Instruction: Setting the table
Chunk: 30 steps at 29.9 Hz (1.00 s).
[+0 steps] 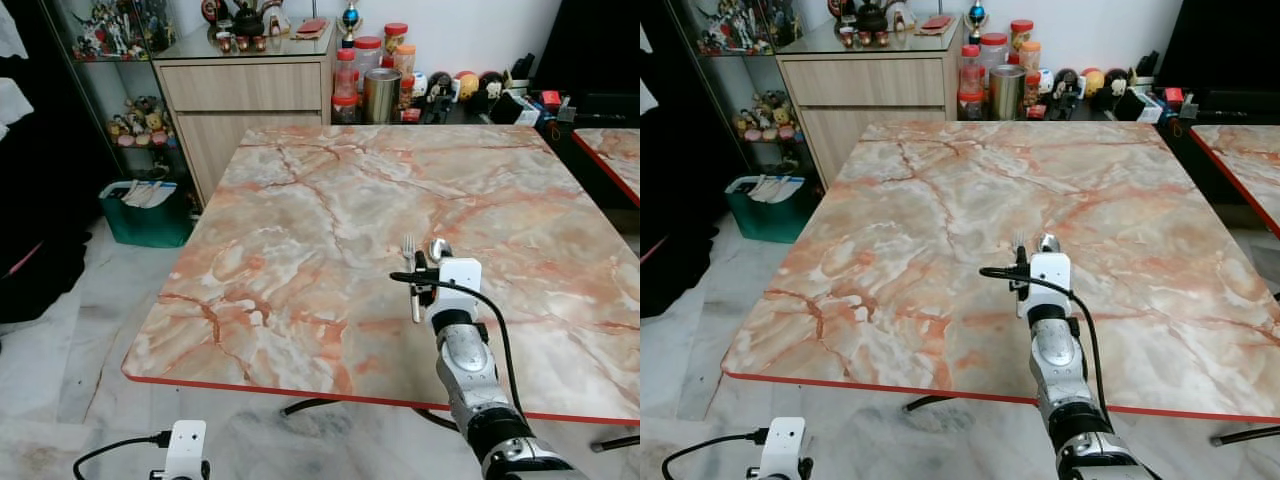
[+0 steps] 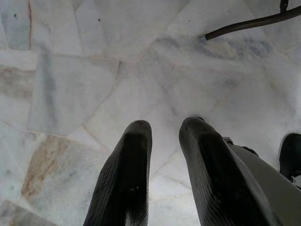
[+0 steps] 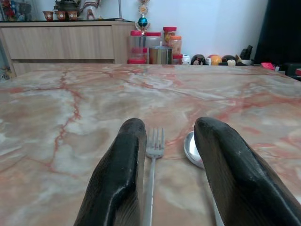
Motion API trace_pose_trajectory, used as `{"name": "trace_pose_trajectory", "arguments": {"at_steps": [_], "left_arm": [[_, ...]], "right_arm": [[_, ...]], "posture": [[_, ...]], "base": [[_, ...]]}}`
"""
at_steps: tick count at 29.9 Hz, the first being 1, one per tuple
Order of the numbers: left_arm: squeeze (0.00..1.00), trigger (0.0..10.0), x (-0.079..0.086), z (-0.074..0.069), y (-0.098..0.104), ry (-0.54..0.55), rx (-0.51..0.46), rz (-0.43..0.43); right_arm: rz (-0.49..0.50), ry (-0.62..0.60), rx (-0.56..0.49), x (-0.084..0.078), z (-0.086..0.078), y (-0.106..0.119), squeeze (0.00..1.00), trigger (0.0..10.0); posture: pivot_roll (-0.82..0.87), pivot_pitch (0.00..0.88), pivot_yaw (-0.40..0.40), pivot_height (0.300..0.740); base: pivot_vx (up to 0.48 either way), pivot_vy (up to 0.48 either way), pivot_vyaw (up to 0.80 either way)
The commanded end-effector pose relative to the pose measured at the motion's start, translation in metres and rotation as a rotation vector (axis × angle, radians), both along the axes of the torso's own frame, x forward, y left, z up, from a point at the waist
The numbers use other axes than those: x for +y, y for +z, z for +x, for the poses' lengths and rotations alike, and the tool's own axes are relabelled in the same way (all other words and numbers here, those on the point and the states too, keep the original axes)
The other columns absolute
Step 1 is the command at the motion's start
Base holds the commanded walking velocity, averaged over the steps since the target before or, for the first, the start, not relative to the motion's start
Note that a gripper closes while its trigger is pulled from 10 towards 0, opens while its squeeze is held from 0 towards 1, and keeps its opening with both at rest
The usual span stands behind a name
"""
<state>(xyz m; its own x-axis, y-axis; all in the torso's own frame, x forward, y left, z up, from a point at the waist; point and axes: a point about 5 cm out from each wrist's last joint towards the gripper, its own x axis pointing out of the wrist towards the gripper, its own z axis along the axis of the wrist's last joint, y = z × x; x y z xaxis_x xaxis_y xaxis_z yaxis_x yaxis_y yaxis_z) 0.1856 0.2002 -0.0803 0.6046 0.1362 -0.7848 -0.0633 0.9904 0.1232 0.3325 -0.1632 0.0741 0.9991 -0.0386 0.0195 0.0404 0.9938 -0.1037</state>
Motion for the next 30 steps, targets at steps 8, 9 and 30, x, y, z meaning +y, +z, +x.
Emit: {"name": "trace_pose_trajectory", "arguments": {"at_steps": [8,9,30], "left_arm": [[0.0,10.0,0.0034,-0.0003,0.0002,0.008,0.008,0.014],[0.0,10.0,0.0034,-0.0003,0.0002,0.008,0.008,0.014],[0.0,10.0,0.0035,-0.0017,-0.0006,0.005,0.016,0.012]], "right_arm": [[0.02,0.005,0.0,0.0031,0.0048,0.0041,0.0,10.0],[0.02,0.006,0.002,0.0032,0.0049,0.004,0.0,10.0],[0.023,0.006,0.004,0.0032,0.0046,0.0031,0.0,10.0]], "posture": [[0.02,0.0,0.038,0.74],[0.02,0.0,0.037,0.74],[0.02,0.0,0.036,0.74]], "base": [[0.0,0.0,0.0],[0.0,0.0,0.0],[0.225,0.0,0.0]]}}
